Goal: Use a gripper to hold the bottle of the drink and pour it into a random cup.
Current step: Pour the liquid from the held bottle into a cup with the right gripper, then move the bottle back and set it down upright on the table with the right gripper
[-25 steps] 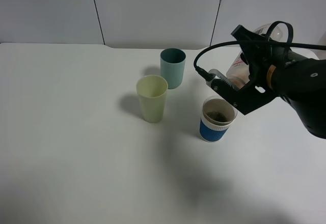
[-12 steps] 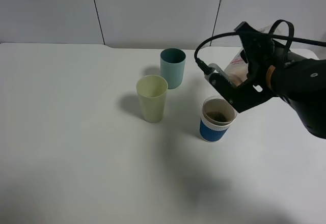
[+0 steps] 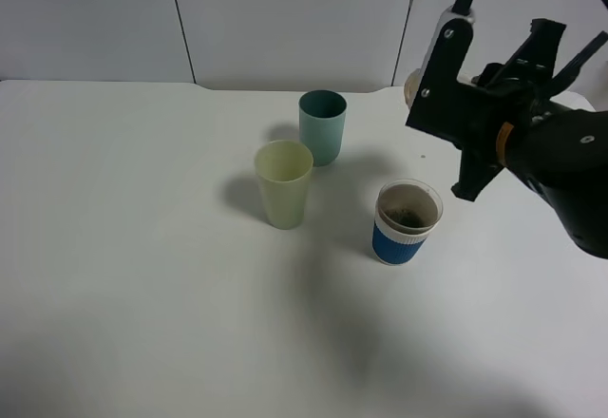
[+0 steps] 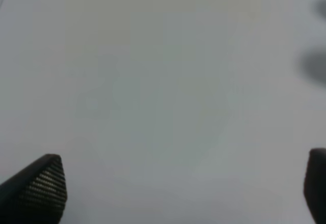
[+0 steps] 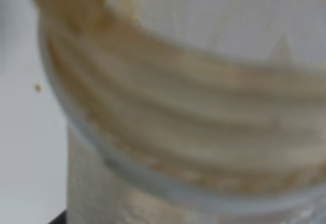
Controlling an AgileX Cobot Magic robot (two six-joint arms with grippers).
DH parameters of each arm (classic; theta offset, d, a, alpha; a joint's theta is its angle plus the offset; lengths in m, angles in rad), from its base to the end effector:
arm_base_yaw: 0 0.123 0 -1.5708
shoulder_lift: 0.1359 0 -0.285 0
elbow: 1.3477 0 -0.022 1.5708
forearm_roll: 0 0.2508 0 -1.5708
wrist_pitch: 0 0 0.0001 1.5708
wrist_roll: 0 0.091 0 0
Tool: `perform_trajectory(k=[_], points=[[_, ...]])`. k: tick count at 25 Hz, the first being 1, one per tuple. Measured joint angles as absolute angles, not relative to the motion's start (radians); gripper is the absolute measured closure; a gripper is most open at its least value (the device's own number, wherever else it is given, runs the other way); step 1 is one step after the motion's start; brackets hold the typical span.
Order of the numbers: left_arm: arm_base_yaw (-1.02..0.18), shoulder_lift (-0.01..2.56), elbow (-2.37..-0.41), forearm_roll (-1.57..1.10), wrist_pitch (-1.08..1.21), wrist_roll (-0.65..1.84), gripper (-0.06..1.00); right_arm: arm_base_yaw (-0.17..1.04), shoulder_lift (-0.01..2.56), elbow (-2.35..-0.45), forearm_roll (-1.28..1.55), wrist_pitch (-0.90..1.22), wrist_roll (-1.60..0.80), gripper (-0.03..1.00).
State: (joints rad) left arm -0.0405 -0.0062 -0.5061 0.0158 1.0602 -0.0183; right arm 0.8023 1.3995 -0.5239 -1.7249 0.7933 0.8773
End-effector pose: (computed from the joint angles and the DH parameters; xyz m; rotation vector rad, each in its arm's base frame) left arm -0.0064 0.0015 0.2790 0.0217 2.0313 -0.0182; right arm 0.2090 0.1239 0.2073 -1.2935 1.6967 -0.9165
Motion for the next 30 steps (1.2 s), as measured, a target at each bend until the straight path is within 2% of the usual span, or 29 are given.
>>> perform_trajectory(k=[9,17,23,30], points=[[-0.04,-0.006,-0.506,0.016,1.06,-0.018,0.02,0.749,1.285,-0.524,-1.606,0.851,1.364,0.6],[-0.04,-0.006,-0.506,0.016,1.06,-0.018,0.02,0.583,1.199,-0.527,-1.335,0.74,1.447,0.6],[-0.04,-0.006,-0.506,0.016,1.06,-0.018,0.02,0.393,1.169,-0.527,-1.19,0.452,1.346,0.6],[-0.04,-0.006,-0.506,0.016,1.06,-0.018,0.02,0.224,1.169,-0.527,-0.864,0.056,0.809,0.6]])
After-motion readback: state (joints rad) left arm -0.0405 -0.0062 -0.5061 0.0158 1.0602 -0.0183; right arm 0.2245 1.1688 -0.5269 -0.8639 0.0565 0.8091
